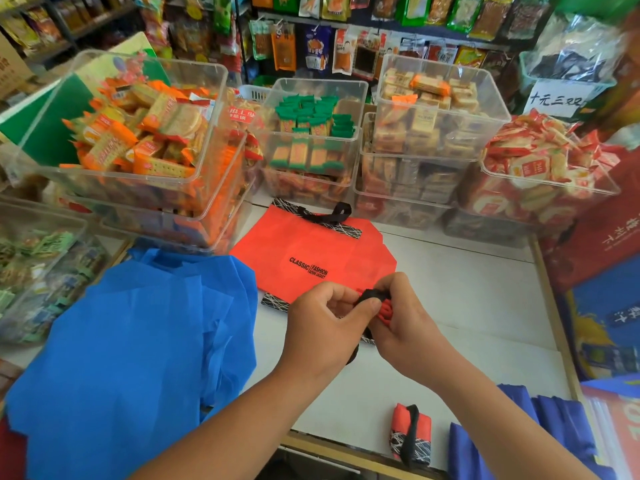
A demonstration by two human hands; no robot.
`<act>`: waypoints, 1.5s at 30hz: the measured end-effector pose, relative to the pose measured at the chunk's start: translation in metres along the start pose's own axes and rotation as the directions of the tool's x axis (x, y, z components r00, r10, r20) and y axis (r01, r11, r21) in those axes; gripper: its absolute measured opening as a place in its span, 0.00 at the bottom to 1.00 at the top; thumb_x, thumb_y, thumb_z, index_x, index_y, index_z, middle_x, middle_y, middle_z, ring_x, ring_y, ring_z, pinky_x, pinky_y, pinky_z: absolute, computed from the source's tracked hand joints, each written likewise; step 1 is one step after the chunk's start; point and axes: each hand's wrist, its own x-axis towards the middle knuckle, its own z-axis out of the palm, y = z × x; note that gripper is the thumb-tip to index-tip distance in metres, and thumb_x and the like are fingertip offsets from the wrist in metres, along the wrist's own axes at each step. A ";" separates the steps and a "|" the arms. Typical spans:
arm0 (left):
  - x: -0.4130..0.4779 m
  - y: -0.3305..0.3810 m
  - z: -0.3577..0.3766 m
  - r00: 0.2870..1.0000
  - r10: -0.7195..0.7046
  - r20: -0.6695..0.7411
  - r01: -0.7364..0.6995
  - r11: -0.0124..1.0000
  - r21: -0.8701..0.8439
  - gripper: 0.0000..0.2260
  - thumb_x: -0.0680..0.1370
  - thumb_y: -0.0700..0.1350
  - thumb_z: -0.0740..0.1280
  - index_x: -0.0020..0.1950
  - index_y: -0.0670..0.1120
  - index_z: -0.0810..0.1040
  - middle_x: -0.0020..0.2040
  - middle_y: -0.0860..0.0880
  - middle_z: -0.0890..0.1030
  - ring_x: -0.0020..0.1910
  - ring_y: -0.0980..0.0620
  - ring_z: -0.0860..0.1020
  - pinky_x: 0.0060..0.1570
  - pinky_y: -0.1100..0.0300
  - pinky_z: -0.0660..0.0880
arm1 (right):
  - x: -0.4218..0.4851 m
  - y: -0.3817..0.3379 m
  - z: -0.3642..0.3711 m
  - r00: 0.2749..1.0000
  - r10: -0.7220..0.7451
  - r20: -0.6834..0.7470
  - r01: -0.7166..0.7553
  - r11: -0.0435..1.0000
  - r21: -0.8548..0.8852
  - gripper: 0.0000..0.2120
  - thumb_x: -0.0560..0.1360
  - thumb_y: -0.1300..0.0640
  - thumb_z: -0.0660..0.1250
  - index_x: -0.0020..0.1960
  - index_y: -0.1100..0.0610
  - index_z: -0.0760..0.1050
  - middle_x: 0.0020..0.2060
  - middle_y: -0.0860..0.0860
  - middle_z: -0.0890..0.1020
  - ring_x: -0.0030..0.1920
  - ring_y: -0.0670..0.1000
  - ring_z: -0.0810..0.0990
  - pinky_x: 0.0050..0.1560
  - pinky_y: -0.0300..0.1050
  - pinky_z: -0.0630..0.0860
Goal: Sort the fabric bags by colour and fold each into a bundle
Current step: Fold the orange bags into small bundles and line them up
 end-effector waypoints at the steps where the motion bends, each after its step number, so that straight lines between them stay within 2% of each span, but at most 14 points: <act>1: 0.000 0.001 0.001 1.000 -0.013 -0.001 0.013 1.000 -0.007 0.07 0.72 0.47 0.80 0.44 0.49 0.84 0.38 0.53 0.86 0.39 0.56 0.84 0.47 0.53 0.83 | 0.001 0.000 -0.001 1.000 -0.006 -0.004 0.006 1.000 -0.021 0.14 0.77 0.68 0.66 0.51 0.53 0.65 0.43 0.52 0.75 0.40 0.46 0.73 0.39 0.35 0.70; 3: 0.001 0.000 0.002 1.000 -0.016 0.016 0.016 1.000 -0.002 0.06 0.73 0.46 0.80 0.44 0.49 0.84 0.38 0.53 0.86 0.39 0.56 0.84 0.46 0.53 0.83 | 0.001 0.001 -0.001 1.000 -0.021 0.002 0.021 0.999 -0.038 0.14 0.78 0.68 0.65 0.52 0.53 0.65 0.43 0.52 0.75 0.40 0.47 0.73 0.39 0.35 0.71; 7: 0.001 0.000 0.004 0.995 -0.027 0.095 0.032 0.998 -0.052 0.01 0.77 0.43 0.75 0.46 0.47 0.85 0.39 0.50 0.86 0.38 0.58 0.82 0.41 0.60 0.80 | 0.001 0.000 -0.001 0.997 0.049 0.054 -0.052 0.998 0.046 0.14 0.79 0.66 0.65 0.52 0.50 0.64 0.44 0.55 0.77 0.41 0.52 0.78 0.40 0.49 0.78; 9: -0.001 -0.001 0.001 0.990 -0.010 0.139 0.026 0.994 -0.109 0.04 0.80 0.41 0.72 0.50 0.49 0.86 0.43 0.54 0.87 0.42 0.61 0.83 0.45 0.66 0.79 | 0.001 -0.002 -0.005 0.991 0.130 0.020 -0.131 0.981 0.144 0.13 0.79 0.67 0.65 0.53 0.53 0.66 0.43 0.58 0.78 0.36 0.49 0.77 0.36 0.45 0.78; 12: 0.001 -0.010 -0.006 0.986 0.075 0.149 -0.071 0.997 -0.029 0.08 0.80 0.40 0.71 0.55 0.51 0.86 0.50 0.59 0.86 0.52 0.60 0.83 0.53 0.66 0.78 | 0.003 -0.003 -0.013 0.939 0.345 0.005 -0.312 0.842 0.441 0.13 0.77 0.69 0.66 0.55 0.53 0.73 0.42 0.58 0.80 0.36 0.48 0.79 0.35 0.43 0.76; 14: 0.003 -0.022 -0.010 0.980 0.131 0.148 -0.141 0.988 0.059 0.07 0.78 0.40 0.73 0.53 0.50 0.86 0.50 0.60 0.82 0.52 0.58 0.82 0.53 0.67 0.78 | 0.003 0.000 -0.016 0.908 0.418 0.033 -0.346 0.703 0.622 0.13 0.78 0.68 0.67 0.59 0.55 0.75 0.46 0.64 0.82 0.42 0.55 0.82 0.42 0.53 0.76; 18: -0.004 -0.038 -0.005 0.974 0.148 0.172 -0.184 0.959 0.215 0.11 0.75 0.43 0.77 0.55 0.54 0.83 0.48 0.58 0.80 0.49 0.56 0.81 0.51 0.63 0.79 | 0.001 0.004 -0.014 0.887 0.453 0.086 -0.362 0.571 0.737 0.10 0.83 0.62 0.64 0.63 0.57 0.76 0.55 0.66 0.84 0.50 0.65 0.82 0.51 0.67 0.74; 20: -0.006 -0.043 0.002 0.983 0.129 0.134 -0.158 0.961 0.228 0.10 0.75 0.43 0.77 0.53 0.53 0.83 0.45 0.57 0.81 0.46 0.55 0.80 0.49 0.60 0.79 | 0.000 0.005 -0.006 0.879 0.471 0.071 -0.368 0.576 0.730 0.09 0.84 0.60 0.63 0.63 0.55 0.77 0.55 0.65 0.84 0.51 0.65 0.83 0.53 0.68 0.76; 23: -0.009 -0.050 0.009 0.980 0.150 0.131 -0.179 0.950 0.256 0.06 0.76 0.41 0.75 0.51 0.51 0.84 0.45 0.57 0.81 0.45 0.55 0.80 0.48 0.58 0.79 | 0.000 0.005 0.007 0.858 0.514 0.001 -0.377 0.628 0.681 0.07 0.84 0.58 0.63 0.60 0.52 0.77 0.55 0.62 0.84 0.47 0.57 0.83 0.47 0.58 0.77; 29: -0.020 -0.055 0.012 0.968 0.172 0.182 -0.201 0.968 0.149 0.12 0.80 0.38 0.71 0.61 0.48 0.85 0.54 0.55 0.79 0.54 0.58 0.81 0.54 0.69 0.77 | 0.001 0.005 0.013 0.780 0.623 -0.056 -0.382 0.545 0.746 0.06 0.85 0.55 0.62 0.58 0.54 0.76 0.57 0.64 0.82 0.49 0.59 0.82 0.46 0.55 0.77; 36: -0.008 -0.058 -0.001 0.972 0.084 0.221 -0.094 0.995 0.038 0.08 0.78 0.36 0.72 0.54 0.47 0.87 0.49 0.52 0.84 0.48 0.57 0.83 0.51 0.62 0.80 | -0.006 0.004 0.001 0.841 0.540 -0.032 -0.383 0.637 0.669 0.11 0.79 0.52 0.71 0.58 0.56 0.79 0.44 0.58 0.82 0.36 0.55 0.80 0.30 0.46 0.74; 39: 0.002 -0.060 -0.007 0.993 0.006 0.114 -0.016 0.996 0.091 0.09 0.78 0.45 0.74 0.57 0.53 0.83 0.51 0.56 0.83 0.47 0.60 0.81 0.45 0.69 0.76 | -0.008 0.015 -0.007 0.840 0.538 0.069 -0.414 0.554 0.722 0.12 0.80 0.55 0.71 0.60 0.60 0.79 0.48 0.63 0.84 0.43 0.59 0.83 0.36 0.49 0.78; 41: 0.006 -0.062 -0.007 0.969 -0.082 0.234 0.069 0.996 0.061 0.13 0.80 0.47 0.72 0.64 0.51 0.80 0.55 0.56 0.83 0.51 0.62 0.81 0.48 0.70 0.77 | -0.010 0.026 -0.006 0.837 0.536 0.109 -0.431 0.523 0.736 0.12 0.80 0.57 0.70 0.61 0.62 0.79 0.50 0.65 0.84 0.45 0.60 0.83 0.47 0.56 0.81; 45: 0.002 -0.072 0.006 0.891 -0.117 0.439 0.139 0.990 -0.018 0.11 0.82 0.42 0.69 0.63 0.49 0.82 0.55 0.51 0.86 0.57 0.52 0.84 0.59 0.54 0.80 | -0.020 0.054 0.011 0.821 0.565 0.078 -0.450 0.558 0.698 0.10 0.80 0.60 0.70 0.60 0.60 0.81 0.55 0.67 0.83 0.50 0.62 0.83 0.61 0.71 0.78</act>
